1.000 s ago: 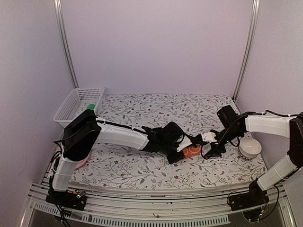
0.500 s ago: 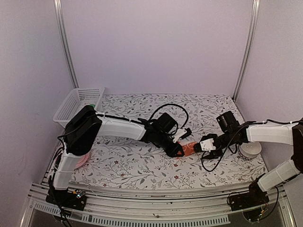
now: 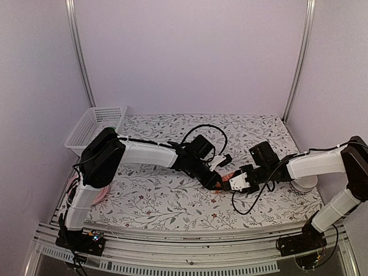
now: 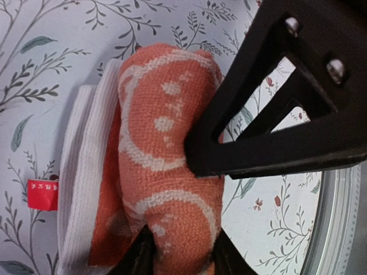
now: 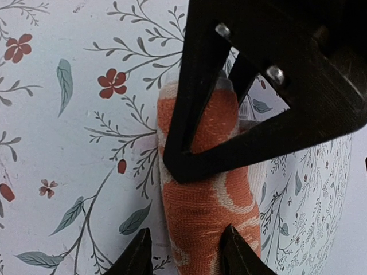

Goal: Roll the towels
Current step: Roll the towel at the center of the board, then pick up the towel from the center of the board, then place the towel in the bin.

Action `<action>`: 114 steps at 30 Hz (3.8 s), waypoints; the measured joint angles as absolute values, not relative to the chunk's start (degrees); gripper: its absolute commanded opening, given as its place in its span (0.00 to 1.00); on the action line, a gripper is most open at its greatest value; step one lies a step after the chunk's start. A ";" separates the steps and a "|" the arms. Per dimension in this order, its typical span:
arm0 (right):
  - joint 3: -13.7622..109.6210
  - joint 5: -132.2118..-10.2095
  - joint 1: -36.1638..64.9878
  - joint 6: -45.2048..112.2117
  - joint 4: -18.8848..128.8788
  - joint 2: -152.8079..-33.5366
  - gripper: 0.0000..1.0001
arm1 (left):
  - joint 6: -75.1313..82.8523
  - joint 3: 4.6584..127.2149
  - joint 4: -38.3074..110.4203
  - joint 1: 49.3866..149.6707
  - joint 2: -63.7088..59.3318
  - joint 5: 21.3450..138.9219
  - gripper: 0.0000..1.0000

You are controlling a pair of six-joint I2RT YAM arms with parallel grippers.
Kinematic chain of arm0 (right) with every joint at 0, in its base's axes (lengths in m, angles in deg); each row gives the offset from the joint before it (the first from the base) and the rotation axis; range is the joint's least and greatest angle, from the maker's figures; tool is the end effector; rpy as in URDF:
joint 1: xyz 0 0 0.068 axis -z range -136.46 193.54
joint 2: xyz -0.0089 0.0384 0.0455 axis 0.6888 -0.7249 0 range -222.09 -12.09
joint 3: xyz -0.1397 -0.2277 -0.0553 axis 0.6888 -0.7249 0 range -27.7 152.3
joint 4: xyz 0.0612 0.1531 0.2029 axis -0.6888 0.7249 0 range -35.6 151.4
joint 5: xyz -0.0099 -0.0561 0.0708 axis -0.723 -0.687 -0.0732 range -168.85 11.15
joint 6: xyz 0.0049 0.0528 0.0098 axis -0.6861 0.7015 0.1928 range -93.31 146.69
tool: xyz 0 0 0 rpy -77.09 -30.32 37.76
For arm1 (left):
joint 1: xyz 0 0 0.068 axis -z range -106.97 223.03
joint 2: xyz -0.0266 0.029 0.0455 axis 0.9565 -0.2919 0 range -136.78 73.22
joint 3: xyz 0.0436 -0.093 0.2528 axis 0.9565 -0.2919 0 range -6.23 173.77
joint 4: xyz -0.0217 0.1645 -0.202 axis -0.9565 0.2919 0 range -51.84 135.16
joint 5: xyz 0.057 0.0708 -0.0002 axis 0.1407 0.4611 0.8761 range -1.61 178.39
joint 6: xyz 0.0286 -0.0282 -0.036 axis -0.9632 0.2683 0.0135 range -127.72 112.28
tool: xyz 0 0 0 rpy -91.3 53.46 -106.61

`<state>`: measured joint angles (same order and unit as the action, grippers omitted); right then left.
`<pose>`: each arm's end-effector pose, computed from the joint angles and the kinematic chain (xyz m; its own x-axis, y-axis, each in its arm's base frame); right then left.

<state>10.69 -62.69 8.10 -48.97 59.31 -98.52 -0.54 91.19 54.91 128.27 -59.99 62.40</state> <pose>0.2200 0.1689 0.1486 0.5108 -0.7786 -0.3645 -0.8017 -0.2785 -0.5288 0.2717 -0.4189 0.1272 -0.5603 0.6103 -0.5600 0.8269 0.3726 -0.4212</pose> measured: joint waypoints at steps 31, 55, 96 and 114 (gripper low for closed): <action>19.56 -70.29 5.45 -47.48 56.84 -109.43 0.21 | -1.28 79.11 53.84 125.93 -45.54 71.58 0.74; 20.68 -70.32 5.45 -47.42 59.20 -109.56 0.22 | -1.61 91.02 57.89 119.99 -59.60 53.92 0.97; 42.69 -66.60 6.04 -30.28 79.99 -93.26 0.99 | -0.58 69.25 51.96 112.64 -38.22 51.77 0.00; 39.45 -58.40 3.40 -19.13 83.77 -89.63 0.99 | -6.66 64.77 64.77 74.68 -4.71 70.20 0.00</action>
<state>39.45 -58.40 3.40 -19.13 83.77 -89.63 -6.66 64.77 64.77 74.68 -4.71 70.20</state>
